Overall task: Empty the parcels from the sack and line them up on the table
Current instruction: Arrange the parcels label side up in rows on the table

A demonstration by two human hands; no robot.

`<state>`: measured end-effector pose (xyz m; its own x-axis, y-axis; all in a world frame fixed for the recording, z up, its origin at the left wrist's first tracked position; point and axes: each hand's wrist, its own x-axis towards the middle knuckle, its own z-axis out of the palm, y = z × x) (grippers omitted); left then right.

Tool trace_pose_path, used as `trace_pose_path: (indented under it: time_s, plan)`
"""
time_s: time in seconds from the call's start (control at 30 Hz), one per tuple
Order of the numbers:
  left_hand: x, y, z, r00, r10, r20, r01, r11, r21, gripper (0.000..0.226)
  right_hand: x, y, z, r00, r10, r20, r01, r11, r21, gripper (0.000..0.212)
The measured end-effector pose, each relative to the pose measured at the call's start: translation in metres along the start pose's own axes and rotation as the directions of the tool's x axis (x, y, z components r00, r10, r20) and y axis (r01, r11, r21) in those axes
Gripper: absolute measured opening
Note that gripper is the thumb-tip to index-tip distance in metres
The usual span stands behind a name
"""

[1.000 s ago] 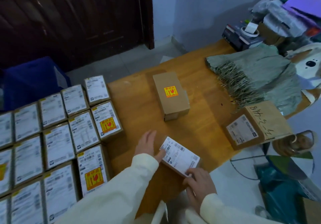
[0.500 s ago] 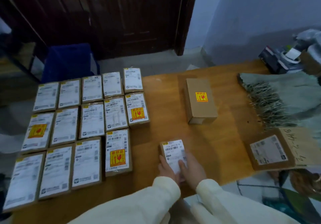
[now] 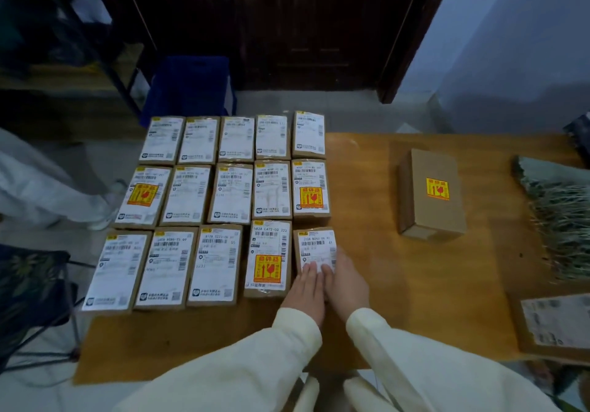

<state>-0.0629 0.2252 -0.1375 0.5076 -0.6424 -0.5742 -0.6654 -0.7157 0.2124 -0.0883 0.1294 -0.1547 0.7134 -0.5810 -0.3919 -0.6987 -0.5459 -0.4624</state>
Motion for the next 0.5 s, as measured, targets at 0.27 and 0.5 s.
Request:
trace_pose_path:
  time_s: [0.27,0.5]
  plan:
    - [0.003,-0.014,-0.014,0.999,0.042,-0.007,-0.042,0.998,0.040,0.059,0.007,-0.010,0.005,0.998,0.045,-0.033,-0.045,0.999,0.014,0.047]
    - [0.002,-0.016,-0.021,0.997,0.065,-0.042,-0.063,0.996,0.056,0.070,0.004,-0.003,-0.001,0.994,0.113,-0.002,-0.110,0.971,0.210,0.039]
